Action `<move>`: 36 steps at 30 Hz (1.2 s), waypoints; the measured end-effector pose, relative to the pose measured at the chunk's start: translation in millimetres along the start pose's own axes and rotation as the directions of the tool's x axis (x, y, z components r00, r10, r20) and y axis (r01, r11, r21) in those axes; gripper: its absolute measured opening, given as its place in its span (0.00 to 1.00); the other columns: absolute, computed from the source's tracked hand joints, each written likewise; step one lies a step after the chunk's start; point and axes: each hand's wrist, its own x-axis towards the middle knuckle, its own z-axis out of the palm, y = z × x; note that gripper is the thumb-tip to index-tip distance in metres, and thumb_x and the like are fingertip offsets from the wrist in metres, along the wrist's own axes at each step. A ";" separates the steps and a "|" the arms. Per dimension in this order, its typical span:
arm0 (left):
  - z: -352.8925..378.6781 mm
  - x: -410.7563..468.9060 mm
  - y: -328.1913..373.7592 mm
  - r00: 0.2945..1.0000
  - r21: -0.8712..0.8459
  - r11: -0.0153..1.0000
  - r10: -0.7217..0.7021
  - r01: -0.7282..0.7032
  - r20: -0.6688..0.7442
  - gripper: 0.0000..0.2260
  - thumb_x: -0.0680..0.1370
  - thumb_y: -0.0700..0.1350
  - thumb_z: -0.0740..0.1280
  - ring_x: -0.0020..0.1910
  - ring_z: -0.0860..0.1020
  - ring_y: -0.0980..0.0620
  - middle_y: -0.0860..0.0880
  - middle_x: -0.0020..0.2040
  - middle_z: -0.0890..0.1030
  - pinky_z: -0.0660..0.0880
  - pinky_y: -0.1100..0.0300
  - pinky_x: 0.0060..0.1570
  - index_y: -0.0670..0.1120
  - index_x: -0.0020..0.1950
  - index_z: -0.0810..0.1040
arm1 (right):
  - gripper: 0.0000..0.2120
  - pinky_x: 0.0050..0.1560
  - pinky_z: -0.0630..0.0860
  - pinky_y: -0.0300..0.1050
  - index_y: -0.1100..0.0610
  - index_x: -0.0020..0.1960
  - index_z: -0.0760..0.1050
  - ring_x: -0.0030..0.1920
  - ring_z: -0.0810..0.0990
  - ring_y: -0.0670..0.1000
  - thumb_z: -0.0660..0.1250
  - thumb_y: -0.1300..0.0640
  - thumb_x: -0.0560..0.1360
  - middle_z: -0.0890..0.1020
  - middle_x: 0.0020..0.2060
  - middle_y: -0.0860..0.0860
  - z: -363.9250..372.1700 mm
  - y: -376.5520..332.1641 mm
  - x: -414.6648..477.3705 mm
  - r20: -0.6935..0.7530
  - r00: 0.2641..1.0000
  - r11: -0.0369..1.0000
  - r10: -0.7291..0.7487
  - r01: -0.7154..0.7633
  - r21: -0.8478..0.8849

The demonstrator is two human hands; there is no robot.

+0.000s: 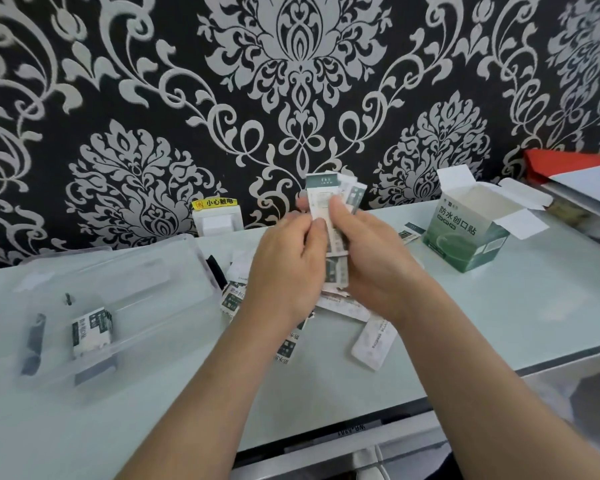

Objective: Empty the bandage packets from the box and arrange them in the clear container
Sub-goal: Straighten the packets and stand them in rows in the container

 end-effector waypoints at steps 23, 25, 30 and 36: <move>8.1 13.0 -14.2 0.958 0.241 0.970 -0.093 0.026 0.270 0.09 0.77 0.43 0.69 0.47 0.81 0.55 0.56 0.49 0.85 0.75 0.64 0.46 0.56 0.52 0.85 | 0.23 0.37 0.76 0.49 0.56 0.72 0.64 0.37 0.76 0.54 0.52 0.67 0.78 0.79 0.44 0.59 -77.3 -7.3 9.9 -0.328 0.943 0.554 -0.058 -0.243 -0.796; -0.2 11.8 -7.4 0.980 -0.013 0.992 -0.125 0.128 0.152 0.07 0.75 0.44 0.71 0.36 0.80 0.58 0.58 0.39 0.85 0.75 0.65 0.35 0.57 0.48 0.84 | 0.11 0.32 0.71 0.45 0.59 0.59 0.72 0.33 0.73 0.51 0.56 0.64 0.79 0.76 0.37 0.54 -71.5 -12.6 8.2 -0.312 0.944 0.709 -0.105 -0.149 -0.689; -3.3 11.0 -0.4 0.919 -0.640 0.690 -0.390 0.337 0.062 0.07 0.74 0.39 0.73 0.44 0.85 0.47 0.46 0.43 0.86 0.81 0.49 0.48 0.43 0.52 0.83 | 0.09 0.27 0.61 0.36 0.60 0.45 0.74 0.26 0.64 0.45 0.68 0.54 0.77 0.69 0.26 0.47 -34.9 -22.6 -5.9 -0.059 0.994 0.958 -0.093 0.073 -0.279; -1.6 5.6 -3.0 0.878 -0.784 0.494 -0.462 0.375 0.128 0.10 0.72 0.35 0.72 0.46 0.84 0.43 0.41 0.46 0.85 0.81 0.47 0.50 0.39 0.53 0.82 | 0.04 0.30 0.77 0.40 0.63 0.47 0.80 0.32 0.83 0.49 0.71 0.63 0.74 0.85 0.36 0.55 -8.7 -3.6 2.0 -0.089 0.976 0.933 -0.201 0.162 -0.322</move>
